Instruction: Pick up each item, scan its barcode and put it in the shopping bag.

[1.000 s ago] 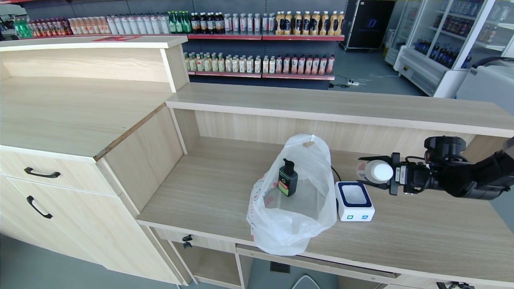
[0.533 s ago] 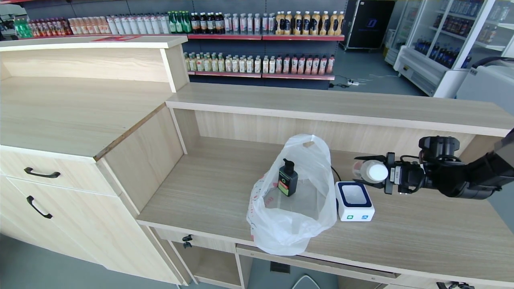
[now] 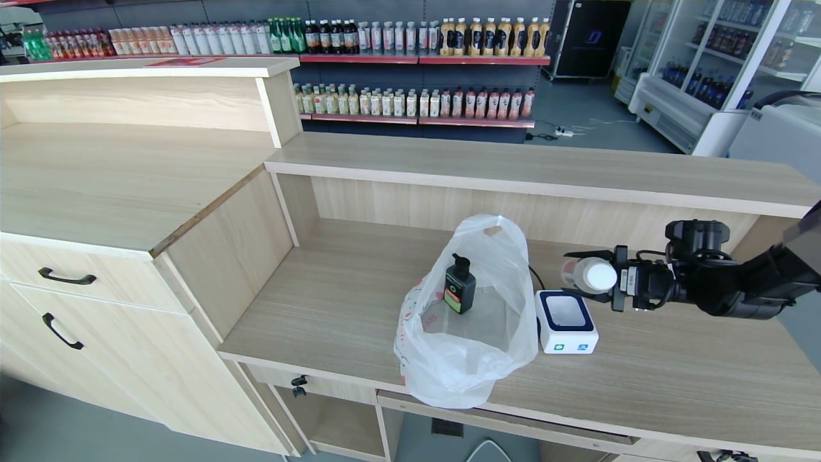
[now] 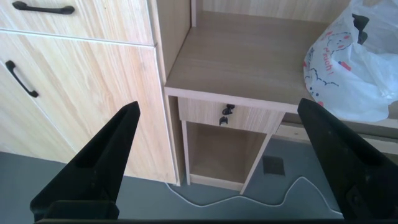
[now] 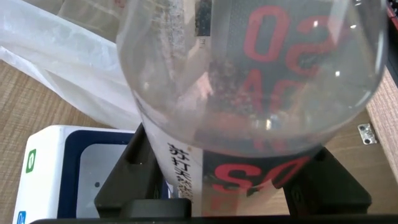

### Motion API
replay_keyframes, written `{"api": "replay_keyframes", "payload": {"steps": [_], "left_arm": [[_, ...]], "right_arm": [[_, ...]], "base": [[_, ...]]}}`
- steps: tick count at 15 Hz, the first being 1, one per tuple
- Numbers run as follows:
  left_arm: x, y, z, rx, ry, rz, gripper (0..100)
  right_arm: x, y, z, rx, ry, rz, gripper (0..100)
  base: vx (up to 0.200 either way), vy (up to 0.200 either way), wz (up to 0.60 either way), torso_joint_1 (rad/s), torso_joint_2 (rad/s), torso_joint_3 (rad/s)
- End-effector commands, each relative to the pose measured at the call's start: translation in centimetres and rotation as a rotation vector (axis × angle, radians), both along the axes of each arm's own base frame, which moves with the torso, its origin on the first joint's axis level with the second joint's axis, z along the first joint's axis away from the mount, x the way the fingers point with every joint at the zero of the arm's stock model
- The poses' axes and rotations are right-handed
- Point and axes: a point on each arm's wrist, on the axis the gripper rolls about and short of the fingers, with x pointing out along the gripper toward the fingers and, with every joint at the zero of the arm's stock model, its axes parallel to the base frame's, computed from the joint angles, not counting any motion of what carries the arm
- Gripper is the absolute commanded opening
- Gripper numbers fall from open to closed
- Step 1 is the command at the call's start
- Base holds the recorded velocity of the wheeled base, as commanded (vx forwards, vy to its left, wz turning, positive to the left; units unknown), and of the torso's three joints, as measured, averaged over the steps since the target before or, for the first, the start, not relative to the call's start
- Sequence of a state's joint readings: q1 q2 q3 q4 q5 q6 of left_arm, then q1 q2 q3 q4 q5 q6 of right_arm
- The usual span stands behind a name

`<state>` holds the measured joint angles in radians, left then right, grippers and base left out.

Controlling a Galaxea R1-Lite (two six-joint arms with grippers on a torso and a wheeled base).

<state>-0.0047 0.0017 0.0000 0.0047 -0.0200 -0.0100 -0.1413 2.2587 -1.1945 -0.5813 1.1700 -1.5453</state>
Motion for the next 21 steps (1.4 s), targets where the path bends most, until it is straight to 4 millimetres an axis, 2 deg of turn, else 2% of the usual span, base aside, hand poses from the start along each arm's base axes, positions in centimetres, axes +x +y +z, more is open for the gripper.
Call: {"api": "replay_keyframes", "payload": {"steps": [1, 8, 21], "left_arm": [[0.0, 0.0, 0.0, -0.001, -0.002, 0.000, 100], [0.0, 0.0, 0.0, -0.001, 0.000, 0.000, 100], [0.0, 0.0, 0.0, -0.001, 0.000, 0.000, 100]], "right_arm": [[0.1, 0.3, -0.2, 0.001, 0.005, 0.008, 0], [0.7, 1.9, -0.8, 0.003, 0.010, 0.047, 0], [1.6, 1.9, -2.5, 0.004, 0.027, 0.049, 0]], "base": [[0.000, 0.000, 0.00, 0.000, 0.00, 0.000], [0.000, 0.000, 0.00, 0.000, 0.00, 0.000], [0.000, 0.000, 0.00, 0.000, 0.00, 0.000]]}}
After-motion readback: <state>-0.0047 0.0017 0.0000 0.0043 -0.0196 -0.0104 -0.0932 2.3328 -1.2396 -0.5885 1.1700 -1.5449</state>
